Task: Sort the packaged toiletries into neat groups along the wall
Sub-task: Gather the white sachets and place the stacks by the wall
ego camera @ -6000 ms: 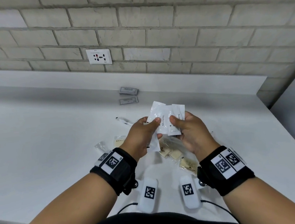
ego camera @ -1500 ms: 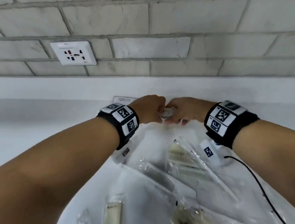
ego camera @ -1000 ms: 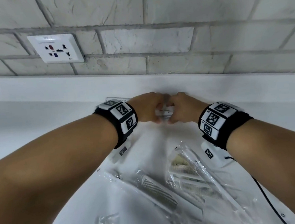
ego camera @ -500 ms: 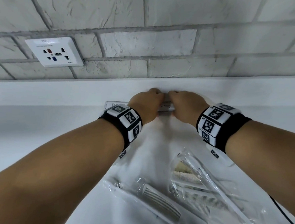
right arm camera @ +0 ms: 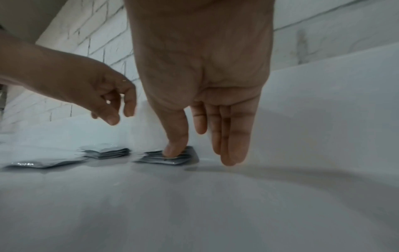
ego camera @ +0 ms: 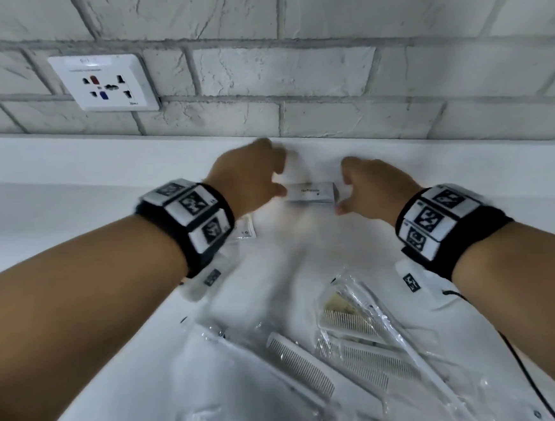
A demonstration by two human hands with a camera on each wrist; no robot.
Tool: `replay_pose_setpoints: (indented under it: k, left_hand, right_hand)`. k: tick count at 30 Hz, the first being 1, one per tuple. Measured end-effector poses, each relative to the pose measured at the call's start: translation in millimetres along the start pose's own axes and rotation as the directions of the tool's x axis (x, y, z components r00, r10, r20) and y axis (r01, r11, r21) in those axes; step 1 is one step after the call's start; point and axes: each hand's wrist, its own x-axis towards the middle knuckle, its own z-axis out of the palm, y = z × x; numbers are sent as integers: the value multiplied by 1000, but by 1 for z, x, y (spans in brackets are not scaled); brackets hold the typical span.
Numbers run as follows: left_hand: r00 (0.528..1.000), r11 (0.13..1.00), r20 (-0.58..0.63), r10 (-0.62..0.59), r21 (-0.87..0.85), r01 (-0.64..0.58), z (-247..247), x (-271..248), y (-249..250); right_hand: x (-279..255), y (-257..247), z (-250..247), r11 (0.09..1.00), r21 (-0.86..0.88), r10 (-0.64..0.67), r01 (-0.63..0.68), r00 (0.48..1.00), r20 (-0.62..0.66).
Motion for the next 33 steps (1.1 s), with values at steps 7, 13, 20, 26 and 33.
replay_pose_setpoints:
  k: [7,13,20,26,33]
  left_hand:
    - [922,939,277,-271,288,189,-17,-68,-53]
    - [899,933,289,-328,-50,357,17,-83,-65]
    - [923,944,287,-258,-126,303,21,-84,-67]
    - [890,596,117,-440,-703,387,10,-58,-91]
    - [915,819,40,-401,-432,378,23,-36,-102]
  right_hand:
    - [-23,-38,-14,998,55,-35,30,997,75]
    - [-14,-118,27,954,283,10,-100,953,302]
    - [2,-141,53,718,530,168,-452,851,498]
    - [28,-139,40,507,721,210,-472,879,427]
    - [58,-138,39,450,788,247,-420,907,342]
